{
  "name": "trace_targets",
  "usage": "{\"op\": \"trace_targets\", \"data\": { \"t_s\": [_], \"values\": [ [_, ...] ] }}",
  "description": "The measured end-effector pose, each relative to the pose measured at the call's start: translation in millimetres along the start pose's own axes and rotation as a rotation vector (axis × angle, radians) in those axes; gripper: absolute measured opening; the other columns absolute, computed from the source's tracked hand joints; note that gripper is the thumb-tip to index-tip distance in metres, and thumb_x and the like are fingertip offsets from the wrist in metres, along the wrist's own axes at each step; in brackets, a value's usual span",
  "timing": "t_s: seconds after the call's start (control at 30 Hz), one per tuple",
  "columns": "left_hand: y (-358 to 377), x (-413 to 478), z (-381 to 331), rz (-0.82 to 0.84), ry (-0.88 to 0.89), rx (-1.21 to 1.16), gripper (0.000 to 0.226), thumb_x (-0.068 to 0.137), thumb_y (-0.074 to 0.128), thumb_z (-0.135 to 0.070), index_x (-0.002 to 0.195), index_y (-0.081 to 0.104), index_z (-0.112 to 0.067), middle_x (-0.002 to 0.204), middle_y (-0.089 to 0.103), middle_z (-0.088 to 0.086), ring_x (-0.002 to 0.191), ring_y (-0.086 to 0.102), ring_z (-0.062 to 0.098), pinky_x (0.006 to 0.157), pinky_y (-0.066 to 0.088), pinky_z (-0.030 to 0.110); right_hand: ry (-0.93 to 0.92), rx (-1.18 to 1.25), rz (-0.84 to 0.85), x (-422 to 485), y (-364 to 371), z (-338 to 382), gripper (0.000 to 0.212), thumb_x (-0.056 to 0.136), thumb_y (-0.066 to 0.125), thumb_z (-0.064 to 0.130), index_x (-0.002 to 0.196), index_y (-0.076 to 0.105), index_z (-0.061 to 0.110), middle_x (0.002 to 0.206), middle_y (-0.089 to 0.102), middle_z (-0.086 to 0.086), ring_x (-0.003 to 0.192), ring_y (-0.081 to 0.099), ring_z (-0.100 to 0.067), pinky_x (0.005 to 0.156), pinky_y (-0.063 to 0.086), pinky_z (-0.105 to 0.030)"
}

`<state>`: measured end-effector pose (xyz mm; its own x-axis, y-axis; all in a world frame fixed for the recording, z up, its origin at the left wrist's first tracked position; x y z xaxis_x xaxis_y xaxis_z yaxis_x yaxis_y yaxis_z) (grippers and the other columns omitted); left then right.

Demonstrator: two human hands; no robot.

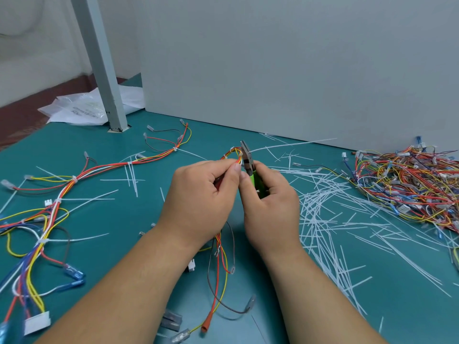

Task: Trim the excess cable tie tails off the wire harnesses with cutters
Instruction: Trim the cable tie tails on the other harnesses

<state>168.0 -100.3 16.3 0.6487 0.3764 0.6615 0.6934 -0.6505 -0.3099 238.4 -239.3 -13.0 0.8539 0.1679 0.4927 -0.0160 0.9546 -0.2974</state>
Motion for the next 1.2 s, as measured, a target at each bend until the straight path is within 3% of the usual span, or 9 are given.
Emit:
{"op": "trace_targets", "data": {
  "t_s": [0.07, 0.27, 0.4, 0.57, 0.73, 1.03, 1.2],
  "values": [
    [-2, 1, 1, -0.003, -0.007, -0.002, 0.028, 0.099, 0.057, -0.027, 0.081, 0.073, -0.012, 0.056, 0.055, 0.006, 0.058, 0.050, 0.022, 0.058, 0.043, 0.043, -0.012, -0.014, -0.001, 0, 0, 1, 0.016, 0.094, 0.066, 0.034, 0.105, 0.077, 0.027, 0.078, 0.059, 0.012, 0.078, 0.056, -0.009, 0.071, 0.040, -0.019],
    [-5, 2, 2, -0.028, -0.045, -0.028, 0.027, 0.099, 0.057, -0.028, 0.084, 0.075, -0.013, 0.055, 0.051, 0.006, 0.058, 0.047, 0.023, 0.056, 0.041, 0.042, -0.034, 0.025, 0.041, 2, 3, 3, 0.017, 0.096, 0.063, 0.038, 0.088, 0.069, 0.024, 0.065, 0.043, 0.005, 0.066, 0.041, -0.017, 0.062, 0.034, -0.033],
    [-4, 1, -2, -0.031, -0.033, -0.032, 0.025, 0.098, 0.058, -0.030, 0.086, 0.076, -0.017, 0.056, 0.054, 0.003, 0.058, 0.050, 0.022, 0.057, 0.043, 0.041, -0.035, 0.042, 0.031, 1, 3, 3, 0.017, 0.097, 0.064, 0.036, 0.089, 0.071, 0.023, 0.065, 0.045, 0.006, 0.065, 0.042, -0.015, 0.063, 0.034, -0.031],
    [-2, 0, 1, -0.008, -0.041, -0.031, 0.025, 0.096, 0.058, -0.030, 0.083, 0.073, -0.016, 0.057, 0.055, 0.004, 0.058, 0.051, 0.023, 0.056, 0.043, 0.042, -0.055, -0.050, -0.026, 0, -3, 6, 0.017, 0.093, 0.065, 0.036, 0.102, 0.076, 0.026, 0.075, 0.056, 0.016, 0.077, 0.055, -0.006, 0.070, 0.038, -0.017],
    [-3, 1, 0, -0.024, -0.053, -0.049, 0.023, 0.096, 0.059, -0.031, 0.086, 0.075, -0.018, 0.056, 0.054, 0.001, 0.057, 0.050, 0.022, 0.054, 0.043, 0.040, -0.051, 0.003, -0.006, 0, 0, 5, 0.017, 0.096, 0.063, 0.037, 0.092, 0.072, 0.023, 0.067, 0.050, 0.009, 0.068, 0.048, -0.015, 0.064, 0.037, -0.030],
    [-2, -1, -1, -0.043, -0.057, -0.071, 0.012, 0.095, 0.061, -0.032, 0.097, 0.071, -0.026, 0.061, 0.060, 0.003, 0.060, 0.054, 0.021, 0.057, 0.045, 0.041, -0.022, 0.059, 0.006, 0, 2, 1, 0.024, 0.097, 0.063, 0.038, 0.087, 0.069, 0.017, 0.066, 0.047, 0.004, 0.064, 0.041, -0.017, 0.061, 0.035, -0.033],
    [9, -2, 10, 0.027, -0.212, -0.171, 0.018, 0.095, 0.061, -0.036, 0.084, 0.074, -0.034, 0.055, 0.054, -0.010, 0.050, 0.045, 0.008, 0.049, 0.041, 0.025, -0.007, 0.070, 0.001, 0, 2, -3, 0.025, 0.097, 0.063, 0.039, 0.086, 0.068, 0.017, 0.064, 0.045, 0.005, 0.064, 0.040, -0.016, 0.060, 0.033, -0.032]
  ]
}}
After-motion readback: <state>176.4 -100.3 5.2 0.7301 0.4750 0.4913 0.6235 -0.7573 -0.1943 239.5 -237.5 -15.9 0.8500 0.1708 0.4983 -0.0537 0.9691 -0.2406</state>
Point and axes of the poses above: each hand's wrist, its own x-axis towards the middle knuckle, its own y-axis out of the palm, z = x × y, the point moved 10 cm from there along x, towards the middle knuckle
